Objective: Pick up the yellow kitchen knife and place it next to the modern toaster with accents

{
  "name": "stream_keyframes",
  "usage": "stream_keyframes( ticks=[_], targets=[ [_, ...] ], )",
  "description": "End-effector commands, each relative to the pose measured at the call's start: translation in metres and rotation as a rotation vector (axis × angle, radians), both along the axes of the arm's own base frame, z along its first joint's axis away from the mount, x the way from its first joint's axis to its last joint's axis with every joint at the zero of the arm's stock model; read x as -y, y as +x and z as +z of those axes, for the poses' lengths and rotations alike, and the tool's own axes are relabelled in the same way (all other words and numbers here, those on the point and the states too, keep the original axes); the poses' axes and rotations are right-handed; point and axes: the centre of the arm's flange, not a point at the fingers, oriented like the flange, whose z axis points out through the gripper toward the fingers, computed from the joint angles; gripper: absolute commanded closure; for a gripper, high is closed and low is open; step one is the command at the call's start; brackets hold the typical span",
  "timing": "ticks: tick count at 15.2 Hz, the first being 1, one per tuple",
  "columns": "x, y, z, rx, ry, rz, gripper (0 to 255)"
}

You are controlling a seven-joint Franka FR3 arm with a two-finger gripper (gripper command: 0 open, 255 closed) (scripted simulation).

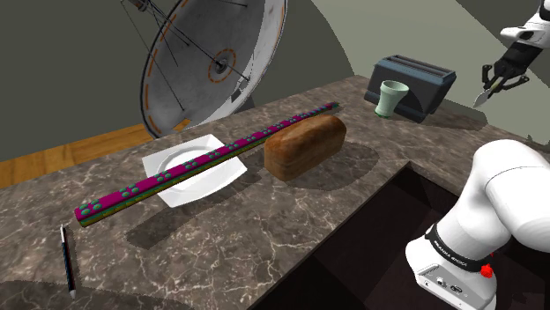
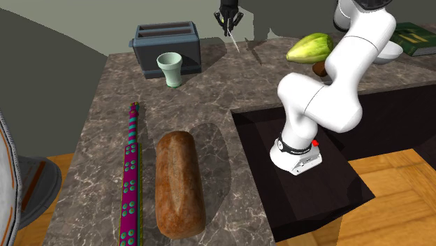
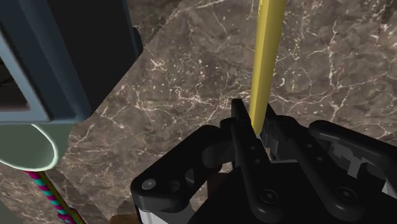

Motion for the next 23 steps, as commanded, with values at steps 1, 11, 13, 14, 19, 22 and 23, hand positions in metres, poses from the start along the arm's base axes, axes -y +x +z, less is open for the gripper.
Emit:
stream_keyframes(
  ticks=[1,11,13,14,19,22,23],
  targets=[
    [0.000,0.001,-0.012,0.000,0.000,0.000,255],
    [0.000,0.001,-0.065,0.000,0.000,0.000,255],
    [0.000,0.001,-0.075,0.000,0.000,0.000,255],
    [0.000,0.001,-0.081,0.000,0.000,0.000,255],
    [0.000,0.001,-0.107,0.000,0.000,0.000,255],
    [0.000,0.001,-0.123,0.000,0.000,0.000,255],
    [0.000,0.001,-0.128,0.000,0.000,0.000,255]
  ],
)
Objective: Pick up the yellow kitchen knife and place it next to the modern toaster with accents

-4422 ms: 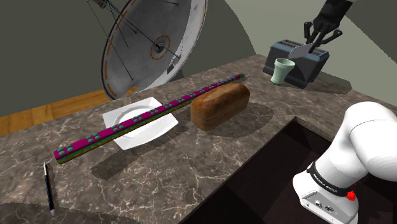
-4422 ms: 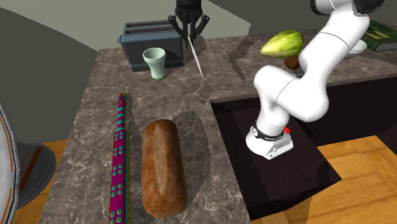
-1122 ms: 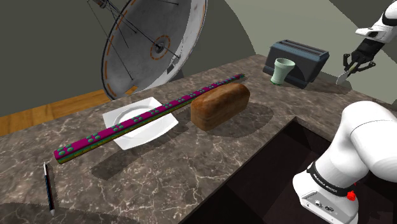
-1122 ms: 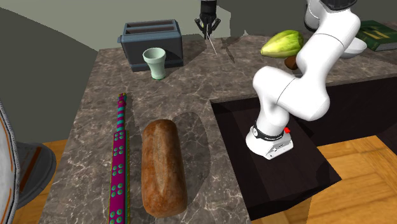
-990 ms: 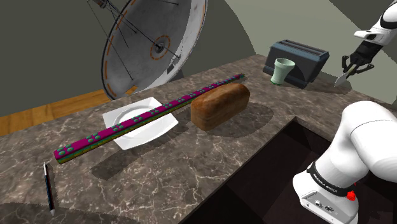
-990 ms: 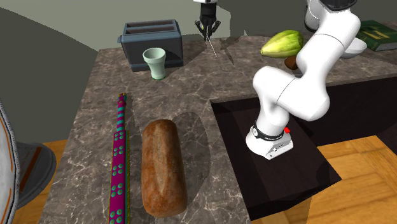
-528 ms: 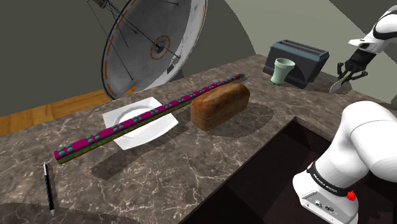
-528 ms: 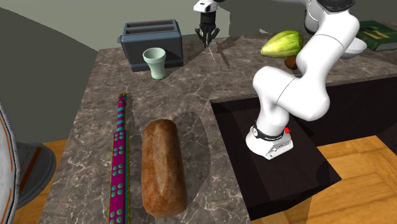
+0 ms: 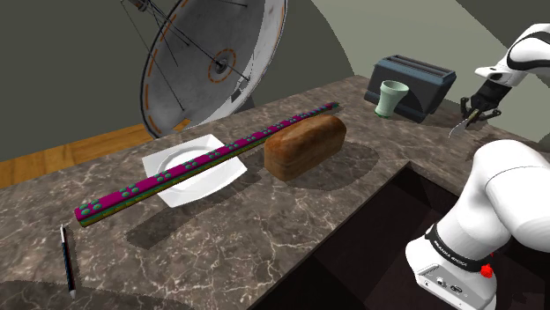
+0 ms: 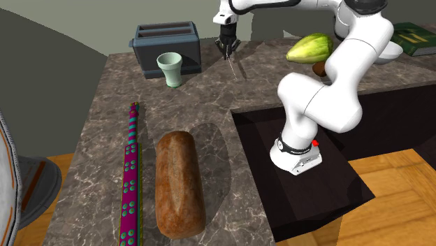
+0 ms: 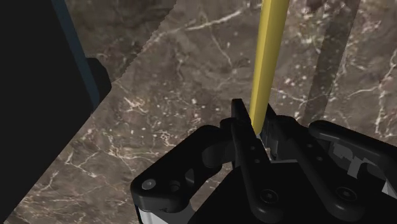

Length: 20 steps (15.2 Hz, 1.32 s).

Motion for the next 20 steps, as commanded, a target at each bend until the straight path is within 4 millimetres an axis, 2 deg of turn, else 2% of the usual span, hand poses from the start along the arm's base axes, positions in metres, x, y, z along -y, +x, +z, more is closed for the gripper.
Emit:
stream_keyframes(
  ticks=[1,7,15,16,20],
  targets=[
    [0.000,0.001,-0.011,0.000,0.000,0.000,255],
    [0.000,0.001,-0.043,0.000,0.000,0.000,255],
    [0.000,0.001,-0.042,0.000,0.000,0.000,255],
    [0.000,0.001,-0.042,0.000,0.000,0.000,0],
    [0.000,0.001,-0.042,0.000,0.000,0.000,0]
  ],
)
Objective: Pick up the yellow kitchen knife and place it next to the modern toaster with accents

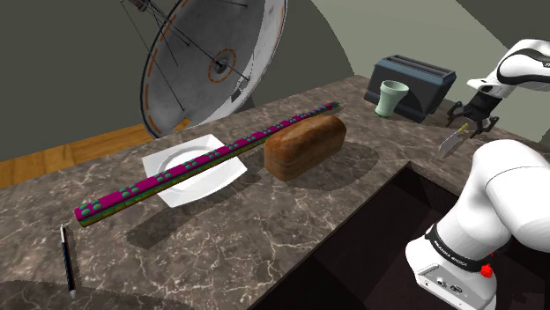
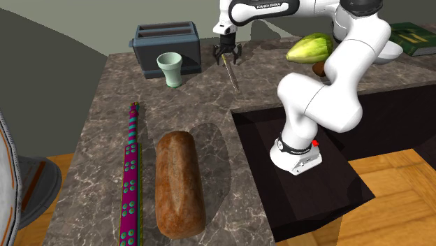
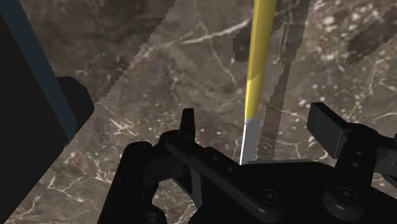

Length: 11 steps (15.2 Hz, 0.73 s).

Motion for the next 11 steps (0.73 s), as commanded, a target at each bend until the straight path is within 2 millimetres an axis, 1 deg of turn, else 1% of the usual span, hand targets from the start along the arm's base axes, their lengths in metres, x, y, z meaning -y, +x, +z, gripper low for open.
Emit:
stream_keyframes(
  ticks=[1,4,5,11],
  targets=[
    [0.000,0.000,0.000,0.000,0.000,0.000,0],
    [0.005,-0.002,0.039,0.000,0.000,0.000,0],
    [0.007,-0.003,0.049,0.000,0.000,0.000,0],
    [0.007,-0.003,0.049,0.000,0.000,0.000,0]
  ],
)
